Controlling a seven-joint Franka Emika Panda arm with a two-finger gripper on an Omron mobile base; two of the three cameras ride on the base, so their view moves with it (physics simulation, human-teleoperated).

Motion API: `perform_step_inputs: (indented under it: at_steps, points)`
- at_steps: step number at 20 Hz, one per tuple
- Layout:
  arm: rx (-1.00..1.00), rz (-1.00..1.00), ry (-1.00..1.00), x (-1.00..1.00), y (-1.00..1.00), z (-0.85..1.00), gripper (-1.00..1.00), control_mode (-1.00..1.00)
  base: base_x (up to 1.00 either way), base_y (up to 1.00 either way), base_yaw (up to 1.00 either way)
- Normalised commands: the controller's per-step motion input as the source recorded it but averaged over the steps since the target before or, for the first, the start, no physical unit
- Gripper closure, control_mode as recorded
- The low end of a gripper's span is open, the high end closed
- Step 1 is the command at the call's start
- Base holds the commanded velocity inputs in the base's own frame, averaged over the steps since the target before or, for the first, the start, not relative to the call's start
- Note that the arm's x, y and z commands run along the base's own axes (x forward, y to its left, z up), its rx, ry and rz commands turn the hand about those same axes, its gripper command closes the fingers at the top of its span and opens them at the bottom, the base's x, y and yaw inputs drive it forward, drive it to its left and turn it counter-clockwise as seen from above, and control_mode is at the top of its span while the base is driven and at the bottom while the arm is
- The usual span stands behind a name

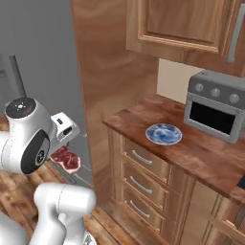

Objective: Place the steak on the counter behind the older steak on the same shelf of the fridge to maintain FIFO order. Close the fridge door when finished.

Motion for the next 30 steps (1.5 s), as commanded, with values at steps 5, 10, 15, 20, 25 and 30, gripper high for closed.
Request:
perform_step_inputs:
  at_steps: [5, 10, 15, 20, 25, 30]
  points:
    - [0.00, 0.00, 0.00, 0.00, 0.00, 0.00, 1.00, 1.00, -0.60, -0.19, 0.63]
    - [0.00, 0.00, 0.00, 0.00, 0.00, 0.00, 1.00, 1.00, -0.14, 0.31, 0.59]
    - [0.00, 0.00, 0.00, 0.00, 0.00, 0.00, 1.00, 1.00, -0.01, 0.67, 0.52]
    - [0.00, 0.00, 0.00, 0.00, 0.00, 0.00, 1.00, 1.00, 0.00, 0.90, 0.46]
    - [0.00, 0.00, 0.00, 0.00, 0.00, 0.00, 1.00, 1.00, 0.67, 0.30, 0.27]
    - [0.00, 0.00, 0.00, 0.00, 0.00, 0.00, 1.00, 1.00, 0.91, 0.44, 0.13]
